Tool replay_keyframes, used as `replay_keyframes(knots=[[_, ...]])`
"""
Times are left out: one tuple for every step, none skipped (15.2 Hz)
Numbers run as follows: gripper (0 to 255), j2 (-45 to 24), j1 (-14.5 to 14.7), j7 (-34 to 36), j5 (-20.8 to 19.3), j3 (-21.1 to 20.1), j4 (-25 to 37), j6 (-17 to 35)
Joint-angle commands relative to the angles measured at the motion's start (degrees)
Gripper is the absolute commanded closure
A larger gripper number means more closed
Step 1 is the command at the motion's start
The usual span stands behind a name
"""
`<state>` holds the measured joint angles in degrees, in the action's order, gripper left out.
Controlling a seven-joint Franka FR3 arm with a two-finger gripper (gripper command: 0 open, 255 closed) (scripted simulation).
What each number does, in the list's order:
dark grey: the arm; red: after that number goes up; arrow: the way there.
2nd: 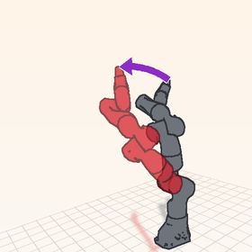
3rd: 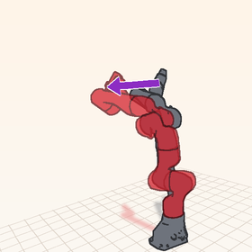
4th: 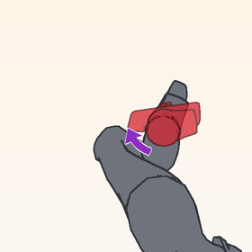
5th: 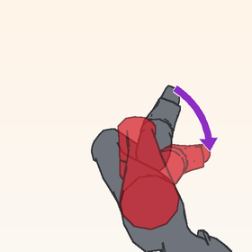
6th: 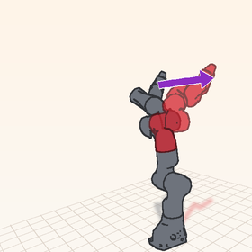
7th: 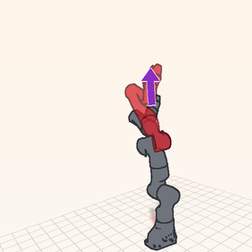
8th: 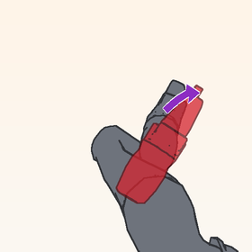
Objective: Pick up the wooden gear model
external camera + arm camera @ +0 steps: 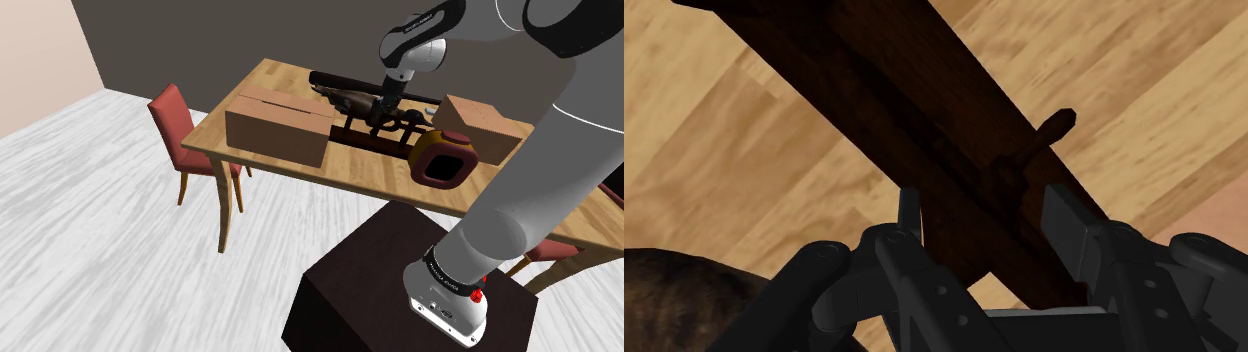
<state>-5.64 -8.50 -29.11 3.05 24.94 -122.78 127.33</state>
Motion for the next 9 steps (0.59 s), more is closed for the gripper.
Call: replay_keyframes(knots=[[255, 0.7, 0.1, 0.3, -0.4, 0.0, 0.5, -1.1], [255, 1.1, 0.1, 0.5, -0.6, 0.1, 0.8, -1.8], [255, 1.5, 0.1, 0.6, -0.9, 0.1, 1.2, -2.5], [255, 1.9, 0.2, 0.8, -1.1, 0.1, 1.6, -3.3], [255, 2.3, 0.2, 0.9, -1.3, 0.1, 2.0, -4.0], [255, 2.7, 0.2, 1.1, -1.5, 0.1, 2.3, -4.7], [255, 3.0, 0.3, 1.2, -1.7, 0.1, 2.8, -5.5], [255, 3.4, 0.3, 1.4, -1.9, 0.1, 3.2, -6.2], [255, 3.7, 0.3, 1.5, -2.0, 0.1, 3.6, -6.9]])
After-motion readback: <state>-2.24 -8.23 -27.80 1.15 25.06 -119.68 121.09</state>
